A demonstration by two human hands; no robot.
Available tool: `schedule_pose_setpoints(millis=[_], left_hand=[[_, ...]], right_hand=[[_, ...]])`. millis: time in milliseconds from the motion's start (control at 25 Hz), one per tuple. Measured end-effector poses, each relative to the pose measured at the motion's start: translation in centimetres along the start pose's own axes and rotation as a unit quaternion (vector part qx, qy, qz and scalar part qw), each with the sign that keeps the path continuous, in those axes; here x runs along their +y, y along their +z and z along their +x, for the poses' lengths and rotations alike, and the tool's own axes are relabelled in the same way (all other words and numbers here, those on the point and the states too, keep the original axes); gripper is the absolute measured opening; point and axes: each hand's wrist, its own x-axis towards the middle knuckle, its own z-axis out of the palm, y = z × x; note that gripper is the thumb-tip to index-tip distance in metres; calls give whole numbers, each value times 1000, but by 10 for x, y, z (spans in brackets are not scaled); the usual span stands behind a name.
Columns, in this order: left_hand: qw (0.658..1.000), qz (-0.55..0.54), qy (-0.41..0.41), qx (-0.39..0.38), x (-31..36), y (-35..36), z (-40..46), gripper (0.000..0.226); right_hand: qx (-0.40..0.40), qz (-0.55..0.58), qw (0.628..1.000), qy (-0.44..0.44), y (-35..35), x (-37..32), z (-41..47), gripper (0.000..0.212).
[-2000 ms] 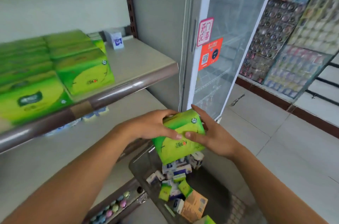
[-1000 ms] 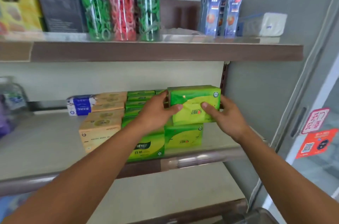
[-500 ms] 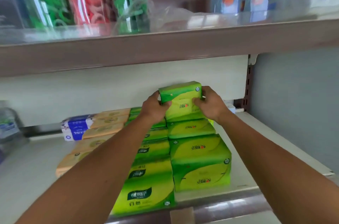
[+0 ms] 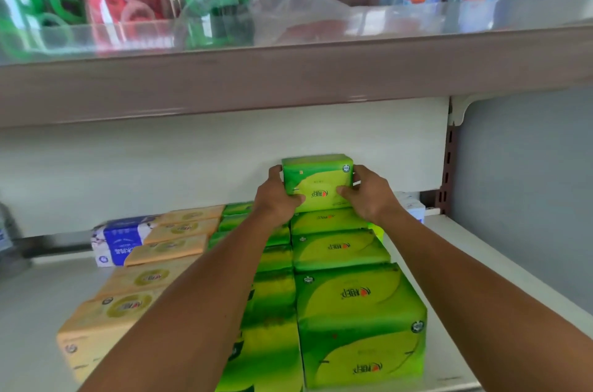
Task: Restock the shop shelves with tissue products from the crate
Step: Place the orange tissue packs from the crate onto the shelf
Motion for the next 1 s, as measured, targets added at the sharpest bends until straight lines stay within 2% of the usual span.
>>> schedule_pose_setpoints(millis=[240, 480, 560, 760, 880, 1000], left_hand=[[1000, 16, -11, -18, -3, 2, 4, 74], [999, 8, -36, -16, 0, -8, -2, 96], [1000, 11, -28, 0, 9, -15, -14, 97], [998, 27, 54, 32, 44, -29, -80, 71], [995, 1, 102, -2, 75, -21, -142, 55], [985, -79, 140, -58, 97, 6, -202, 47]], right_hand=[[-20, -9, 1000, 10, 8, 7, 7, 47], [-2, 21, 999, 28, 1, -1, 0, 67], [12, 45, 999, 24, -10, -6, -13, 69], [20, 108, 994, -5, -56, -23, -86, 63], [37, 181, 983, 5, -93, -30, -150, 55], [69, 224, 972, 15, -124, -27, -220, 45]])
